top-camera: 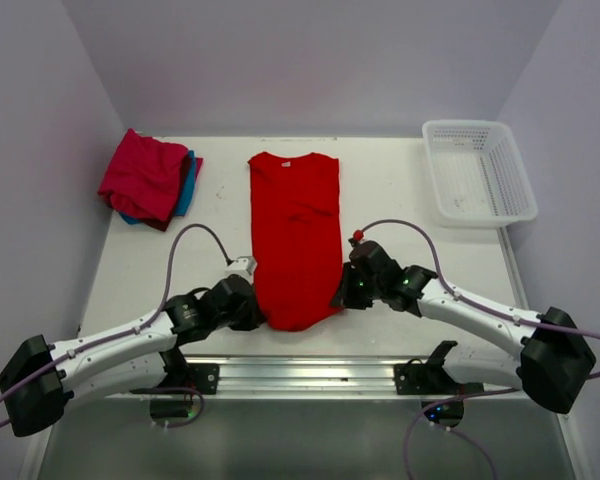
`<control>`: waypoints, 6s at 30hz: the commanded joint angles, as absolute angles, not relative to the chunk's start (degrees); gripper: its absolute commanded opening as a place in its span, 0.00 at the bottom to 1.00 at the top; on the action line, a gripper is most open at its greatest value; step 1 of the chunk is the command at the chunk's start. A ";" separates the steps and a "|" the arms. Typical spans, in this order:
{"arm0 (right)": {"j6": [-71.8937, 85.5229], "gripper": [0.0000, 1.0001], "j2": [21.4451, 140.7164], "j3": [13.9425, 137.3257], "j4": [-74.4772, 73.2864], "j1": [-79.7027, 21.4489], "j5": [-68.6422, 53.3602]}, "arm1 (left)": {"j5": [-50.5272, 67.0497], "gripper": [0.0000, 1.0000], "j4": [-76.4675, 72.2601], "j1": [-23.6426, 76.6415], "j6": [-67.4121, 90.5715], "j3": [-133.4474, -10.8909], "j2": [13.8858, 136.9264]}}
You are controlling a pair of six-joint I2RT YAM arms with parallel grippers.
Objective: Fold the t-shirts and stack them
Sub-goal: Fold the folded rectangular tshirt in 1/3 of the way, then grab one side of the 2/3 rectangular tshirt with both arms
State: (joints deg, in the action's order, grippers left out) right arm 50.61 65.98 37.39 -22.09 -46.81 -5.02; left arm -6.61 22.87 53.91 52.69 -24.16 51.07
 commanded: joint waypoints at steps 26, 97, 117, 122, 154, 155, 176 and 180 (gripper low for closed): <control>35.34 0.00 84.72 56.15 -15.73 -35.60 4.40 | -12.66 0.00 1.41 38.50 32.61 -39.19 70.84; 30.58 0.65 85.52 44.12 -8.97 -25.22 -14.59 | 18.78 1.00 -12.63 21.54 32.52 -18.37 70.40; 33.05 0.80 84.90 42.54 -6.24 -25.22 -16.88 | 32.35 1.00 -25.31 18.81 33.93 -13.45 73.13; 34.10 0.80 84.29 41.22 -4.84 -25.22 -17.14 | 33.31 1.00 -25.84 18.81 33.93 -12.92 74.70; 36.82 0.71 86.92 39.20 1.40 -25.22 -19.51 | 12.57 1.00 -9.22 18.81 34.81 -16.43 71.10; 36.83 0.69 87.10 39.03 1.67 -25.22 -19.51 | 12.83 1.00 -10.27 18.90 35.07 -16.35 71.28; 39.72 0.47 91.23 37.00 6.77 -25.92 -20.65 | 18.28 0.85 -14.07 20.83 38.05 -17.58 83.58; 40.08 0.48 91.58 36.74 7.29 -26.37 -20.57 | 18.20 0.82 -13.19 22.23 39.46 -17.14 84.11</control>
